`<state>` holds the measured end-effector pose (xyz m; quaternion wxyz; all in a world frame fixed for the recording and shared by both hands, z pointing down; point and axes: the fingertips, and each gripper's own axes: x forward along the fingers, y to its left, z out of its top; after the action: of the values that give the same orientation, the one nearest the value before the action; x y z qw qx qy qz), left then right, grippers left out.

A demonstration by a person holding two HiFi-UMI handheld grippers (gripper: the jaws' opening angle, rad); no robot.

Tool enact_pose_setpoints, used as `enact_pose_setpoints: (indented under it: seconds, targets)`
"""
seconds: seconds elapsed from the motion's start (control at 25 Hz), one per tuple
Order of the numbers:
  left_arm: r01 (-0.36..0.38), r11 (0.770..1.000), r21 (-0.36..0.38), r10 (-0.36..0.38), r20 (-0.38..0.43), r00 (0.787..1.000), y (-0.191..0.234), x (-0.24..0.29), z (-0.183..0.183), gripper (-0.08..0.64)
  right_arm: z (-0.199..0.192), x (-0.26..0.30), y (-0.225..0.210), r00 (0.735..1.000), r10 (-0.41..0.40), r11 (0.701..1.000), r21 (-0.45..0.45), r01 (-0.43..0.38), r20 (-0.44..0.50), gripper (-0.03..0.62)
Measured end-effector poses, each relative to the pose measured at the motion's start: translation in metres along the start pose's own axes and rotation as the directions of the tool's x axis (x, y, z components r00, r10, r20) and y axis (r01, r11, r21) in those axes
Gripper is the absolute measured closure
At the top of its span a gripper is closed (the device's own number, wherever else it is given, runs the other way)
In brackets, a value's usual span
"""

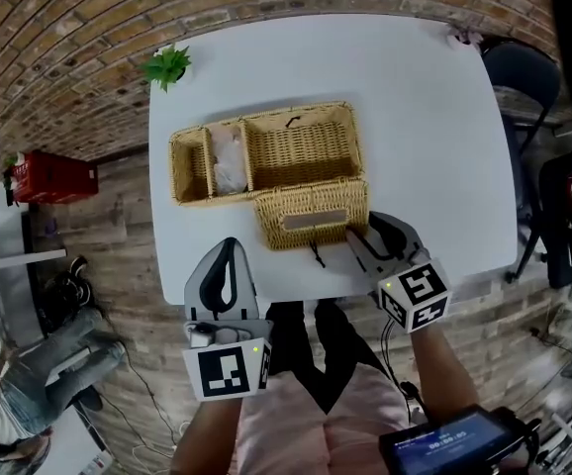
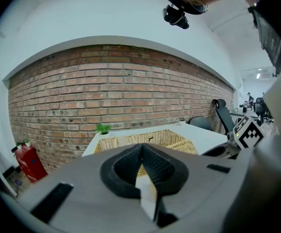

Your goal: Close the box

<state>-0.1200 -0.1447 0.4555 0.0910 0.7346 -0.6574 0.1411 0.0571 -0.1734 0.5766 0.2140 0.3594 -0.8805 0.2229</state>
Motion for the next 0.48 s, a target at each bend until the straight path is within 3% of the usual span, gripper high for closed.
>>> enact_pose_setpoints:
  seconds: [0.48]
  targets:
    - [0.001,1.0,0.014,-0.001,0.038,0.999,-0.011,-0.012,0.02,0.549,-0.002,-0.014,0.014,0.996,0.08,0.996,0.053,-0.078,-0.032,0.434]
